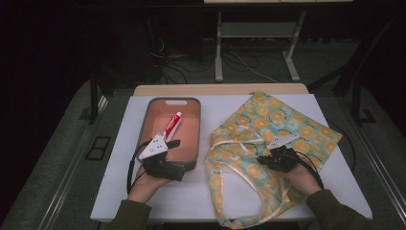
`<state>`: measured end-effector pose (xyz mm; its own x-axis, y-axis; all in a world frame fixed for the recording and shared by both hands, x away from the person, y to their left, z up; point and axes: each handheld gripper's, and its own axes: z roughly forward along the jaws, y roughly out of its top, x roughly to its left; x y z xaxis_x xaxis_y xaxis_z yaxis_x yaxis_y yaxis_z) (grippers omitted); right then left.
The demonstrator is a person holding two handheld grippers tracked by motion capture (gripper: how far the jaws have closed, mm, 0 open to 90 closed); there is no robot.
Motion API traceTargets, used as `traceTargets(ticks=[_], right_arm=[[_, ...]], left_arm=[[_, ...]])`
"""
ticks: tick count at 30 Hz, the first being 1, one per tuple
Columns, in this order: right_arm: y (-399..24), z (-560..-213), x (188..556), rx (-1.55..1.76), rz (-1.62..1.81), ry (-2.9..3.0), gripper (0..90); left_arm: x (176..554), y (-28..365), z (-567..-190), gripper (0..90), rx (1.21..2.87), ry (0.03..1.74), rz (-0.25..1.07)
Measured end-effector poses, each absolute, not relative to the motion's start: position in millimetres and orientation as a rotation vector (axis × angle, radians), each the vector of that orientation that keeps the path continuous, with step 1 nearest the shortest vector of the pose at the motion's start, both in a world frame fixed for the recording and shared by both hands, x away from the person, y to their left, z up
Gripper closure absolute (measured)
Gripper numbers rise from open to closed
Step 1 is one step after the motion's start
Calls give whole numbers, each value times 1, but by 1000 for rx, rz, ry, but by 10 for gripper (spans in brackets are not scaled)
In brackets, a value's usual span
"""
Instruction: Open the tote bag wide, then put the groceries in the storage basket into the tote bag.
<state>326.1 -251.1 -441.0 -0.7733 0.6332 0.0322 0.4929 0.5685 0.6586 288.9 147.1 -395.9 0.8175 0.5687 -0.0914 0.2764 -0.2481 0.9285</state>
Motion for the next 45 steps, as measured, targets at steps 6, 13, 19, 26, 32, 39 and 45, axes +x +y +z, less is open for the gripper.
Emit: traceTargets(ticks=[6,13,19,26,32,39,45], right_arm=[[-262,-418,332,966,1078,2520,886],[-269,-390,344,977,1172,2432,888],[-275,-376,353,1012,1258,2368,888],[-279,-381,352,1025,1243,2381,887],[-278,-382,351,1011,1243,2388,888],[-281,-383,351,1015,1254,2393,887],[-283,-385,351,1022,1262,2397,887]], left_arm=[[289,147,-396,44,1844,643,316],[289,147,-396,44,1845,643,316],[289,147,-396,44,1847,642,315],[291,147,-394,38,1851,651,292],[294,147,-393,6,1883,669,278],[297,152,-381,0,1911,684,260],[306,154,-366,0,1947,701,286]])
